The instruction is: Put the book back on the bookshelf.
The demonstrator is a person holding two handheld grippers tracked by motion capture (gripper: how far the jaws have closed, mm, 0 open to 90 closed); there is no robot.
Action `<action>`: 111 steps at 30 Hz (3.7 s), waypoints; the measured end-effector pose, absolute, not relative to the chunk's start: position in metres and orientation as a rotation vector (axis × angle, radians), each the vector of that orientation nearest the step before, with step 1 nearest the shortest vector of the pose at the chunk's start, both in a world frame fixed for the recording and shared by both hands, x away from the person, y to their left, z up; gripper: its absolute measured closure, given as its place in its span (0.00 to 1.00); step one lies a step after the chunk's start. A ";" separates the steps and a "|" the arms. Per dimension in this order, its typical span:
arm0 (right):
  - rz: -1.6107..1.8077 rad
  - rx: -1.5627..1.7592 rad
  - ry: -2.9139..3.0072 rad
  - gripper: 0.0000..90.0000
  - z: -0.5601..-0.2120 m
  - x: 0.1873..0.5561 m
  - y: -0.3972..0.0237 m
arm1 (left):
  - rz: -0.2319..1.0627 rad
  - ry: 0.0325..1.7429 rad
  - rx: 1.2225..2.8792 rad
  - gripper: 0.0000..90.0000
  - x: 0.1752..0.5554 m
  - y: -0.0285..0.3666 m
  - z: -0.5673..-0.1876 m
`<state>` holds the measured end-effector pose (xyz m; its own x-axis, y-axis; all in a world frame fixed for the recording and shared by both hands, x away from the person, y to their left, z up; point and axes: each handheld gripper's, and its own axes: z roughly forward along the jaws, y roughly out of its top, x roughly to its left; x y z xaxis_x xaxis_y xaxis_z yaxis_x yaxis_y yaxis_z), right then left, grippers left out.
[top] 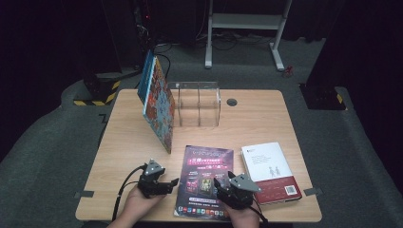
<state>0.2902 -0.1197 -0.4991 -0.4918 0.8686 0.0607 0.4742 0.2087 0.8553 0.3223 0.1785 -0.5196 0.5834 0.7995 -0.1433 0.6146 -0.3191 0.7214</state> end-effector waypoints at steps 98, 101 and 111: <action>1.228 1.446 2.221 0.81 -0.506 0.285 -0.131 | 0.381 1.090 2.058 0.27 0.305 0.132 -0.525; 1.229 1.453 2.233 0.81 -0.505 0.286 -0.131 | 0.381 1.090 2.058 0.27 0.305 0.132 -0.525; 1.226 1.470 2.264 0.79 -0.506 0.289 -0.134 | 0.381 1.090 2.057 0.27 0.305 0.132 -0.525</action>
